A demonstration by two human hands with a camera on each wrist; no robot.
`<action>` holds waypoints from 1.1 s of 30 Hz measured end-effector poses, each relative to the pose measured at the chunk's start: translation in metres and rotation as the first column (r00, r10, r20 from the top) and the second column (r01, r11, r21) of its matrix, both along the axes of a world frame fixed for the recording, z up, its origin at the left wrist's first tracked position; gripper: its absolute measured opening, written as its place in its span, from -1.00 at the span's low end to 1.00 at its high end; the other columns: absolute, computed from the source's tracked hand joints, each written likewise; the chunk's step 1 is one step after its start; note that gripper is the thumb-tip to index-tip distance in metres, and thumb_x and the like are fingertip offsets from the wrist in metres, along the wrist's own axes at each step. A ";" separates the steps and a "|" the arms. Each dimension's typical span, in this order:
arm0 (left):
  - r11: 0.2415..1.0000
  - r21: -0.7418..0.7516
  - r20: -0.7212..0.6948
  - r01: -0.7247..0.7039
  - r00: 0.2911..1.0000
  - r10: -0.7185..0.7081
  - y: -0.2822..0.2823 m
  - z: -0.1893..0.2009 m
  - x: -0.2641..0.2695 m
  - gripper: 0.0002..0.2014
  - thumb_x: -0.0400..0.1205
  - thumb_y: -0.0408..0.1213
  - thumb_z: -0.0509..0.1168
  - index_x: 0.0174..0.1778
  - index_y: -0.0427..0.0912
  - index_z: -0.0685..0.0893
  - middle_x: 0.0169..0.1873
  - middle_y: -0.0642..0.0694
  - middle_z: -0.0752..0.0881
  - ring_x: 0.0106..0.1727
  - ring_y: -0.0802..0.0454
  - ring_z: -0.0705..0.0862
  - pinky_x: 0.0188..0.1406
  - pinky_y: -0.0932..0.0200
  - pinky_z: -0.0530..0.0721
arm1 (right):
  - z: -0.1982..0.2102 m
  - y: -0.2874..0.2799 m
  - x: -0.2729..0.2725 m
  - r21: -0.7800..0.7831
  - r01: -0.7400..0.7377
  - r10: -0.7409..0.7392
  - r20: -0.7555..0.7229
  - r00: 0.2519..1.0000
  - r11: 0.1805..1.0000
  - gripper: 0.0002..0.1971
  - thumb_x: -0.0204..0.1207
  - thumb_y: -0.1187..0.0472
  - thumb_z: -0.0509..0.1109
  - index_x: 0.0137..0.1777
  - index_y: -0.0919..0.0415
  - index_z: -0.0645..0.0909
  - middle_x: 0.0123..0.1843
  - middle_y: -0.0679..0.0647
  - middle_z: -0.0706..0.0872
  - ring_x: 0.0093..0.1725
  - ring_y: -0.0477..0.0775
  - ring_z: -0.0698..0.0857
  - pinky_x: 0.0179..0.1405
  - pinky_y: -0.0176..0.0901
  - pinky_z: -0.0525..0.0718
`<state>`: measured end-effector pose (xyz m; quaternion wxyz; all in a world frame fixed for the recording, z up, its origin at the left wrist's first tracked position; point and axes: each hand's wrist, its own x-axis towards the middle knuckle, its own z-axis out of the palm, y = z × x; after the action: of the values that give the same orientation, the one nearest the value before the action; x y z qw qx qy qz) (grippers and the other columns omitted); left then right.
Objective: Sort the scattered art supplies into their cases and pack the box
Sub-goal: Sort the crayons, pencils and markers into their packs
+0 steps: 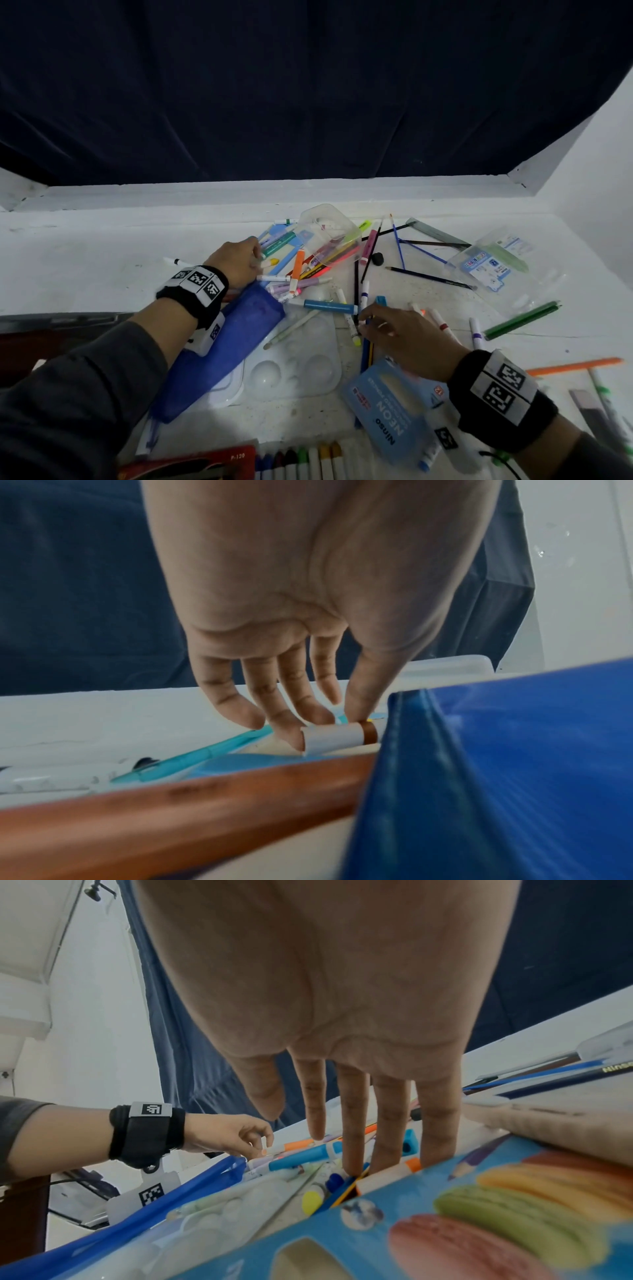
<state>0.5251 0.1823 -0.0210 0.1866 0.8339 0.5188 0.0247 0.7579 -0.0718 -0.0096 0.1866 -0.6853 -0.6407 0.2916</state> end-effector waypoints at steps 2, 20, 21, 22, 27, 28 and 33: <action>1.000 -0.020 -0.029 -0.007 1.000 0.006 0.004 -0.001 0.003 -0.84 0.61 -0.18 0.43 0.03 -0.03 0.59 0.01 -0.08 0.76 0.07 -0.11 0.71 0.14 0.01 0.68 | -0.001 0.001 0.002 0.005 0.026 -0.026 -0.003 1.000 1.000 -0.76 0.73 0.02 0.23 0.29 0.05 0.59 0.04 -0.06 0.75 -0.04 -0.13 0.70 -0.09 -0.45 0.56; 0.973 0.227 0.514 -0.048 0.854 -0.077 -0.077 0.061 -0.005 -0.93 0.60 -0.23 0.49 -0.08 0.00 0.73 -0.30 0.12 0.69 -0.28 0.17 0.66 -0.26 0.31 0.58 | 0.002 -0.039 -0.007 0.182 0.154 -0.103 -0.263 0.959 0.971 -0.86 0.69 0.09 0.32 0.16 -0.06 0.66 0.02 -0.25 0.77 0.10 -0.32 0.69 0.05 -0.41 0.62; 0.977 0.206 0.572 -0.050 0.816 -0.079 -0.094 0.066 -0.008 -0.93 0.59 -0.23 0.49 -0.08 0.01 0.76 -0.33 0.11 0.67 -0.31 0.18 0.63 -0.28 0.35 0.58 | 0.003 -0.045 -0.009 0.199 0.165 -0.105 -0.281 0.954 0.966 -0.87 0.68 0.12 0.33 0.15 -0.03 0.67 -0.01 -0.22 0.78 0.07 -0.27 0.71 0.04 -0.40 0.62; 0.985 0.169 0.622 -0.038 0.779 -0.077 -0.110 0.068 -0.012 -0.93 0.59 -0.24 0.50 -0.07 0.01 0.78 -0.35 0.07 0.66 -0.32 0.17 0.61 -0.29 0.35 0.58 | 0.003 -0.051 -0.011 0.217 0.170 -0.103 -0.292 0.951 0.961 -0.87 0.68 0.15 0.34 0.14 0.00 0.68 -0.04 -0.17 0.78 0.04 -0.23 0.72 0.03 -0.39 0.61; 0.995 -0.069 0.748 0.071 0.664 0.005 -0.191 0.056 -0.026 -0.89 0.55 -0.28 0.53 -0.04 -0.03 0.82 -0.22 -0.34 0.72 -0.20 -0.27 0.66 -0.16 -0.05 0.66 | 0.001 -0.085 -0.023 0.198 0.124 -0.070 -0.258 0.964 0.972 -0.91 0.66 0.14 0.36 0.08 0.02 0.68 -0.11 -0.08 0.77 -0.11 -0.09 0.74 -0.04 -0.16 0.70; 0.990 -0.112 0.746 0.081 0.665 0.030 -0.206 0.050 -0.028 -0.87 0.53 -0.28 0.54 -0.04 0.00 0.82 -0.23 -0.25 0.76 -0.19 -0.22 0.69 -0.11 -0.06 0.69 | -0.001 -0.092 -0.026 0.194 0.105 -0.059 -0.230 0.971 0.975 -0.92 0.66 0.14 0.37 0.07 0.01 0.69 -0.11 -0.09 0.77 -0.11 -0.09 0.73 -0.06 -0.18 0.69; 0.988 -0.069 0.615 0.139 0.785 -0.068 -0.263 0.015 -0.036 -0.86 0.46 -0.21 0.61 -0.15 0.10 0.84 -0.40 0.19 0.70 -0.32 0.20 0.67 -0.21 0.38 0.59 | -0.009 -0.114 -0.039 0.190 -0.037 0.052 -0.076 0.996 0.981 -0.89 0.66 0.08 0.34 0.01 -0.02 0.72 -0.05 -0.20 0.76 -0.02 -0.22 0.67 -0.01 -0.39 0.59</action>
<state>0.4890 -0.0812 -0.0061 0.3911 0.7967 0.3847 0.2537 0.7185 -0.1860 -0.0186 0.2696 -0.6378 -0.6725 0.2611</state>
